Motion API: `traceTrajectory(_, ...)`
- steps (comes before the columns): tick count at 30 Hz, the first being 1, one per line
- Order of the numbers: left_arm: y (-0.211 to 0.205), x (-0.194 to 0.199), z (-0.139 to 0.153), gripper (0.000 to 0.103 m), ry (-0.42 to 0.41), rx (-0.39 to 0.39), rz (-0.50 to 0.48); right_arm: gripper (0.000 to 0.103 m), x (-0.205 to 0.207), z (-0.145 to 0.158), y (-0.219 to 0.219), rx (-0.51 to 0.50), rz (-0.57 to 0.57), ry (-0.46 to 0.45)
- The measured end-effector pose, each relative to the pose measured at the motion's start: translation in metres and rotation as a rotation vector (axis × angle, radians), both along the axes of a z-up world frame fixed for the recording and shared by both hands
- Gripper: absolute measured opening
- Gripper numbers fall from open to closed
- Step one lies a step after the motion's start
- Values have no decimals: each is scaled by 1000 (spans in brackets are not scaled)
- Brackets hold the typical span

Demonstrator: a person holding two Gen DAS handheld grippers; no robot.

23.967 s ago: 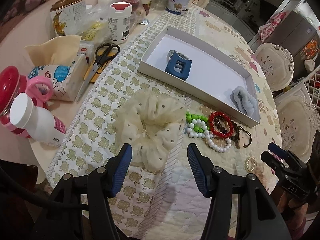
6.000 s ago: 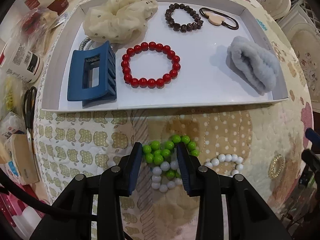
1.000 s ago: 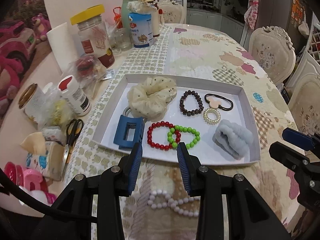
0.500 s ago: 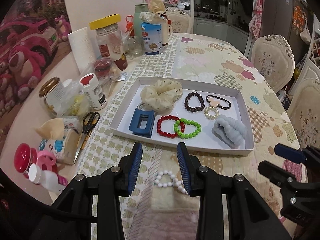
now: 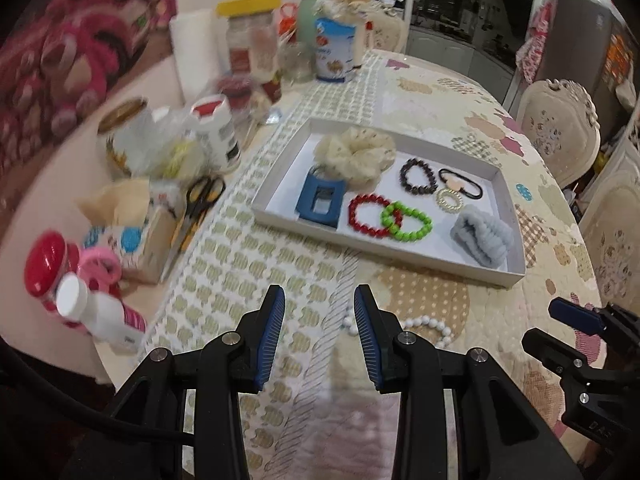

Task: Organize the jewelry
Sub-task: 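Withdraw both grippers from the tray toward the white bead strand, then close both grippers on the white bead strand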

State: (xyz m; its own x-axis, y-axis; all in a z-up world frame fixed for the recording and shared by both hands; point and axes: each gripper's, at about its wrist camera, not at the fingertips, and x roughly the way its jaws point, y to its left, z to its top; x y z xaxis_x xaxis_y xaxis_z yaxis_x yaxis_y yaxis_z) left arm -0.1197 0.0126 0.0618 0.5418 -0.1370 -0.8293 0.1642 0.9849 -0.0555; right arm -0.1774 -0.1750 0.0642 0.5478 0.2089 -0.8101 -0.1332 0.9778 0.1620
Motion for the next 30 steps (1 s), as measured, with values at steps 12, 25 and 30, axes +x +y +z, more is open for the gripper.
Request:
traceTrajectory(12, 8, 24, -58, 27, 235, -133, -60, 54, 26, -56, 22, -10, 14, 112)
traceTrajectory(25, -18, 50, -96, 27, 297, -57, -176, 54, 47, -88, 30, -61, 9, 159)
traceTrajectory(30, -25, 55, -95, 27, 286, -33, -203, 54, 49, -91, 34, -84, 8, 135)
